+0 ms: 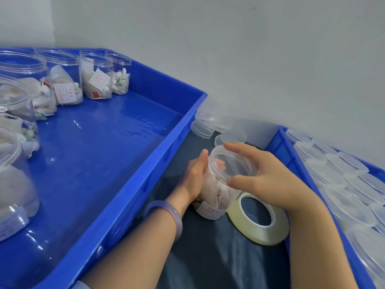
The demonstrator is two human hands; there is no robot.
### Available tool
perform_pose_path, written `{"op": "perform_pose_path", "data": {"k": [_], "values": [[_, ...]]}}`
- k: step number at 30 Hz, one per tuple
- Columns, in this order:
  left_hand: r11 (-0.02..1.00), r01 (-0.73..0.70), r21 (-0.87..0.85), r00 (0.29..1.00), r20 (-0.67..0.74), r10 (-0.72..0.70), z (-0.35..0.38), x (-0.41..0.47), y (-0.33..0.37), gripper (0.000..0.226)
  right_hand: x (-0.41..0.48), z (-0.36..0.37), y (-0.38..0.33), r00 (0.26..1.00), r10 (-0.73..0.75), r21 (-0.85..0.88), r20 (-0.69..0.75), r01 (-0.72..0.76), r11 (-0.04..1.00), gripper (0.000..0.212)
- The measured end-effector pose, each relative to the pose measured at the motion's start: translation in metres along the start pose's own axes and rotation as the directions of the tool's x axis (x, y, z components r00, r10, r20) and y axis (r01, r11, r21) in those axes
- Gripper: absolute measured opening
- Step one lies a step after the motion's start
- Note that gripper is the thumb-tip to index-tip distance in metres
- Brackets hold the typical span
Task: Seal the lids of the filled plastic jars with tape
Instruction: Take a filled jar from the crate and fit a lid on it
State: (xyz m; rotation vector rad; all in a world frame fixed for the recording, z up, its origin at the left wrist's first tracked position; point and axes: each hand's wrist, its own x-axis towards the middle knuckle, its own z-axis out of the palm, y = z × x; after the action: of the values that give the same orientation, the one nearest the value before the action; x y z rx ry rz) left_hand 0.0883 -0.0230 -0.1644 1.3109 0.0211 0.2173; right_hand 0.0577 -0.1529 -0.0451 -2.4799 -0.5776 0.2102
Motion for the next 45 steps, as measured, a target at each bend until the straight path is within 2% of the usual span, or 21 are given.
{"op": "perform_pose_path", "data": {"k": [2,4,7,9,12,13,15,17,19,22,23,24,26,28,30,33,37,39,40,43,45], "values": [[1.000,0.020,0.003,1.000,0.004,-0.020,0.000,0.001,0.000,0.061,-0.001,0.003,-0.006,0.986,0.093,-0.055,-0.135,-0.101,0.993,0.080],[0.998,-0.005,0.062,0.999,-0.038,0.007,0.001,0.000,-0.001,0.075,-0.002,0.018,-0.016,0.941,0.183,-0.235,-0.286,-0.254,0.938,0.099],[0.996,-0.031,0.085,0.994,-0.104,0.039,0.003,-0.002,-0.001,0.075,-0.011,0.029,-0.021,0.897,0.168,-0.386,-0.409,-0.337,0.859,0.103],[0.998,-0.007,0.068,0.988,-0.152,0.017,0.002,-0.001,0.002,0.062,-0.020,0.018,-0.021,0.886,0.146,-0.307,-0.439,-0.301,0.903,0.084],[0.998,0.026,0.055,0.995,-0.100,-0.020,0.002,0.000,0.004,0.043,-0.020,0.001,-0.014,0.858,0.134,-0.177,-0.496,-0.251,0.952,0.060],[0.998,0.025,0.063,0.996,-0.086,-0.020,0.001,0.000,0.005,0.044,-0.016,0.001,-0.012,0.872,0.116,-0.142,-0.477,-0.206,0.968,0.058],[0.996,0.018,0.090,0.992,-0.125,-0.007,0.002,-0.002,0.004,0.055,-0.010,0.010,-0.011,0.935,0.118,-0.040,-0.334,-0.139,0.989,0.072],[0.993,-0.002,0.115,0.978,-0.207,0.026,0.003,-0.002,0.004,0.065,-0.012,0.023,-0.008,0.970,0.102,-0.068,-0.223,-0.120,0.991,0.082],[0.990,-0.027,0.137,0.958,-0.279,0.065,0.003,-0.001,0.003,0.063,-0.020,0.027,-0.002,0.935,0.048,-0.132,-0.350,-0.100,0.986,0.079],[0.989,-0.034,0.142,0.955,-0.288,0.074,0.002,0.001,0.005,0.049,-0.023,0.016,-0.005,0.784,-0.069,-0.044,-0.617,0.054,0.998,0.042],[0.991,-0.040,0.125,0.964,-0.255,0.071,0.002,0.002,0.006,0.047,-0.017,0.013,-0.008,0.787,-0.100,-0.064,-0.609,0.078,0.995,0.038],[0.993,-0.045,0.108,0.974,-0.217,0.068,0.002,0.001,0.006,0.048,-0.013,0.013,-0.011,0.846,-0.113,-0.080,-0.522,0.083,0.993,0.044],[0.995,-0.046,0.093,0.976,-0.206,0.065,0.003,-0.001,0.004,0.059,-0.004,0.020,-0.013,0.968,-0.053,-0.095,-0.246,0.031,0.995,0.077],[0.992,-0.071,0.103,0.955,-0.280,0.098,0.003,-0.002,0.002,0.060,-0.003,0.028,-0.008,0.989,-0.050,-0.192,-0.140,0.023,0.981,0.082],[0.988,-0.098,0.123,0.935,-0.327,0.134,0.003,-0.001,0.002,0.057,-0.008,0.026,-0.001,0.958,-0.117,-0.267,-0.263,0.045,0.963,0.077],[0.986,-0.090,0.138,0.938,-0.322,0.130,0.002,0.001,0.002,0.054,-0.006,0.014,0.001,0.897,-0.128,-0.125,-0.424,0.082,0.989,0.074],[0.997,-0.038,0.062,0.996,-0.082,0.043,0.000,0.000,-0.001,0.065,0.012,0.019,-0.002,0.982,-0.141,-0.132,-0.127,0.125,0.983,0.075],[0.998,-0.034,0.046,0.998,-0.060,0.037,0.002,0.001,-0.003,0.058,0.022,0.026,-0.001,0.974,-0.132,-0.135,-0.182,0.108,0.985,0.067],[0.994,-0.059,0.092,0.992,-0.103,0.069,0.004,0.001,-0.006,0.052,0.025,0.031,-0.003,0.961,-0.110,-0.146,-0.252,0.075,0.986,0.065],[0.923,-0.119,0.365,0.953,-0.220,0.210,0.007,0.005,-0.014,0.030,0.028,0.049,-0.015,0.917,0.002,-0.390,-0.399,-0.172,0.905,0.066],[0.909,-0.105,0.404,0.943,-0.248,0.220,0.006,0.004,-0.013,0.029,0.027,0.057,-0.018,0.943,-0.001,-0.544,-0.332,-0.191,0.817,0.072]]}}
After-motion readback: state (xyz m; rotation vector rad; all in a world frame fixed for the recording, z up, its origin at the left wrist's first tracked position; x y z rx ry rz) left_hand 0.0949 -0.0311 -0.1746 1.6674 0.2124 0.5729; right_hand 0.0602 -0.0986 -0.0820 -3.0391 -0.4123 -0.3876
